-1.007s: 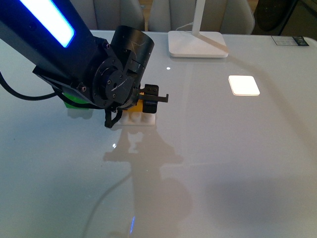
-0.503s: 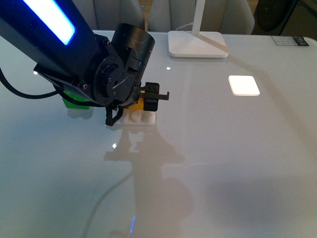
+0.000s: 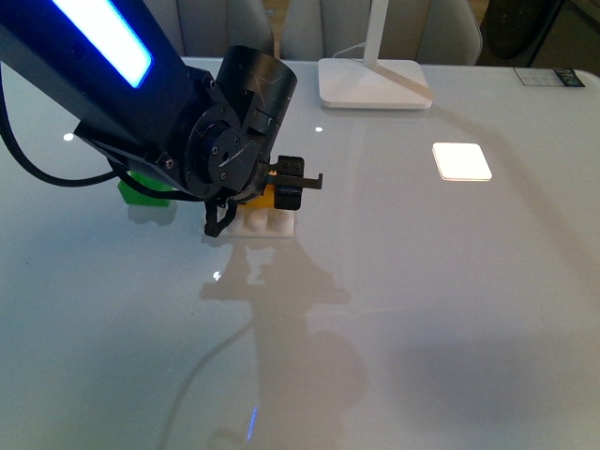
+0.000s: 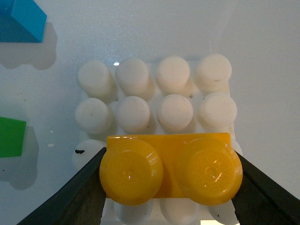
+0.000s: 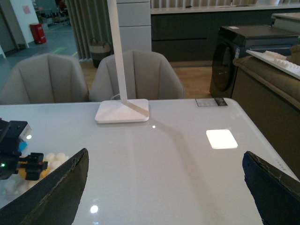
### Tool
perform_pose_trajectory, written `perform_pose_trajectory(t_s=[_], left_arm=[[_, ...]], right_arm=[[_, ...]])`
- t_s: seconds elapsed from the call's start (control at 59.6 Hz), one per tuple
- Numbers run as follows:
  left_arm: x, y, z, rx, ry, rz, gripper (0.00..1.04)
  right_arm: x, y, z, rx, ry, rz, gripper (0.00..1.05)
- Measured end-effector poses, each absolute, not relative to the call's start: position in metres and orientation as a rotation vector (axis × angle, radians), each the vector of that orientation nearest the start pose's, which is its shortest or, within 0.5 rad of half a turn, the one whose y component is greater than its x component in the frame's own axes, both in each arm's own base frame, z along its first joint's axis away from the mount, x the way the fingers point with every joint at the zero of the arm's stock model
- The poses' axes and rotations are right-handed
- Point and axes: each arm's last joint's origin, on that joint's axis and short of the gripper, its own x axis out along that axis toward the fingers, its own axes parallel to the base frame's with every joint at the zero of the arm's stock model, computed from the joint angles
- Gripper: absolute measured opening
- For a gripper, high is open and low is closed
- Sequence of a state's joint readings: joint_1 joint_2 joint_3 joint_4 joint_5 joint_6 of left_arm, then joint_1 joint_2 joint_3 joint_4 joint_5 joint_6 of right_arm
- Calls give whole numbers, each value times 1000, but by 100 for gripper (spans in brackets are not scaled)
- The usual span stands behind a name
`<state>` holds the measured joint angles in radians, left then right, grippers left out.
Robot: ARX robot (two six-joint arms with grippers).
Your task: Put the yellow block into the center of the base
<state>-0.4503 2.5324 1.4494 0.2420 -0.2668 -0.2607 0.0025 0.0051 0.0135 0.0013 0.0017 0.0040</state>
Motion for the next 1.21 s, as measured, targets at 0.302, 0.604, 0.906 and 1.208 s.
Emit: perform_pose_trajectory(t_s=[0.302, 0.604, 0.906, 1.208], left_arm=[[426, -197, -6, 56, 799, -56, 64], [426, -197, -6, 67, 804, -48, 64], [424, -195, -13, 81, 825, -42, 64], [425, -195, -17, 96, 838, -38, 64]], right_arm=[[97, 0, 168, 4, -10, 1, 96], [97, 0, 168, 4, -10, 0, 96], [97, 0, 168, 4, -10, 0, 96], [97, 0, 168, 4, -10, 0, 96]])
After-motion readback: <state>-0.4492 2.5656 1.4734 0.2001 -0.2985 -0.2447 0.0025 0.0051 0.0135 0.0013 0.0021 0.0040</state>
